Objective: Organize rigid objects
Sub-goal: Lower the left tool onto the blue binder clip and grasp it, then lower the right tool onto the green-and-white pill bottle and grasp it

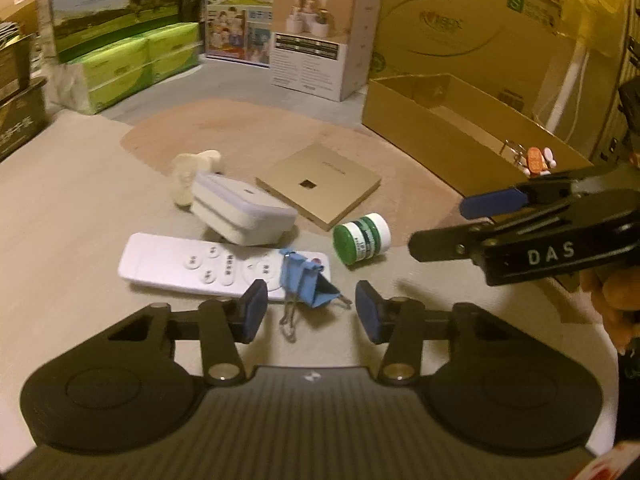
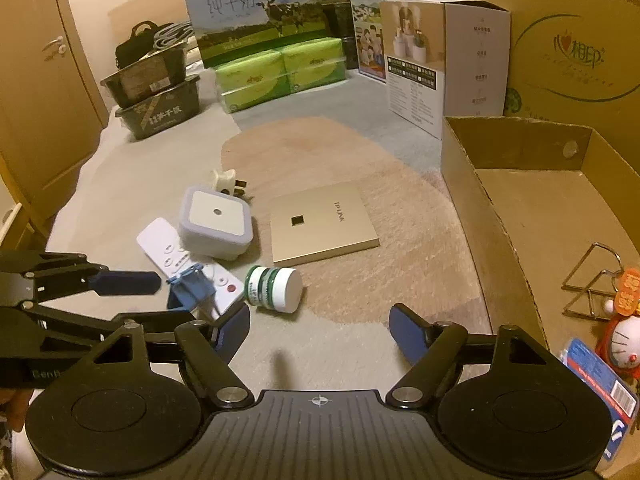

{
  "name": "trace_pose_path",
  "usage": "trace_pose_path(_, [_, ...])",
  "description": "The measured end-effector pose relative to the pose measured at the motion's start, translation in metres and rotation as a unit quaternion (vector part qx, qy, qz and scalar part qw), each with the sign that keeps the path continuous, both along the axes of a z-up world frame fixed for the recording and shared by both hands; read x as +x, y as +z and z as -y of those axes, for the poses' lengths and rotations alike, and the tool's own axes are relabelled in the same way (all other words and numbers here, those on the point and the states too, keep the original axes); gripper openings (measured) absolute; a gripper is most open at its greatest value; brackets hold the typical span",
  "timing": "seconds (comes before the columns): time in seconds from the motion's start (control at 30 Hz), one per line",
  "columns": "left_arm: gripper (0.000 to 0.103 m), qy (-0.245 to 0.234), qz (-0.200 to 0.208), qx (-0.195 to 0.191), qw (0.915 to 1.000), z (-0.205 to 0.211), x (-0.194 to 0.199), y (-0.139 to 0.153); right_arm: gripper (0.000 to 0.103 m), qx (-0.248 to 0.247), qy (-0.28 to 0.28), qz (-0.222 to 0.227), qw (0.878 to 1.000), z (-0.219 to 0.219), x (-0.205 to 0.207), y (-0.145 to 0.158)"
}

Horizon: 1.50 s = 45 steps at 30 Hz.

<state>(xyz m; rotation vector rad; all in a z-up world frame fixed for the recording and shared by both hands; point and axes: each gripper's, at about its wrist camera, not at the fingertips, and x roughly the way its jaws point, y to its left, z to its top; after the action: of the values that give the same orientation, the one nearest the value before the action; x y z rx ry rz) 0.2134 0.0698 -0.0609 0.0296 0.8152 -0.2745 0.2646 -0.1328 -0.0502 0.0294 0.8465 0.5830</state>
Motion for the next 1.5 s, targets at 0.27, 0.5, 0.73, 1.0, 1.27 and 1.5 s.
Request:
trace_pose_path(0.27, [0.031,-0.002,-0.004,-0.003,1.0000,0.002,0.009,-0.009,0.077,-0.001,-0.002,-0.005,1.000,0.000,0.009,-0.006])
trace_pose_path(0.5, [0.028,0.005,-0.002,-0.005,1.0000,0.000,0.006,-0.008,0.076,0.003,0.005,-0.007,1.000,-0.003,0.013,-0.009])
trace_pose_path(0.73, [0.027,0.015,-0.001,-0.006,0.9999,-0.009,-0.002,-0.004,0.071,0.009,0.022,-0.007,1.000,-0.015,0.015,-0.011])
trace_pose_path(1.0, [0.027,0.023,0.001,-0.006,0.9997,-0.019,-0.008,0.000,0.059,0.017,0.032,-0.015,0.999,-0.034,0.021,-0.017])
trace_pose_path(1.27, [0.027,0.029,-0.002,-0.009,0.9995,-0.019,-0.011,0.000,0.038,0.007,0.037,-0.017,0.999,-0.049,0.025,-0.020])
trace_pose_path(1.5, [0.027,0.038,-0.008,-0.010,0.9992,-0.021,-0.019,0.003,0.032,0.008,0.028,-0.008,1.000,-0.045,0.019,-0.012])
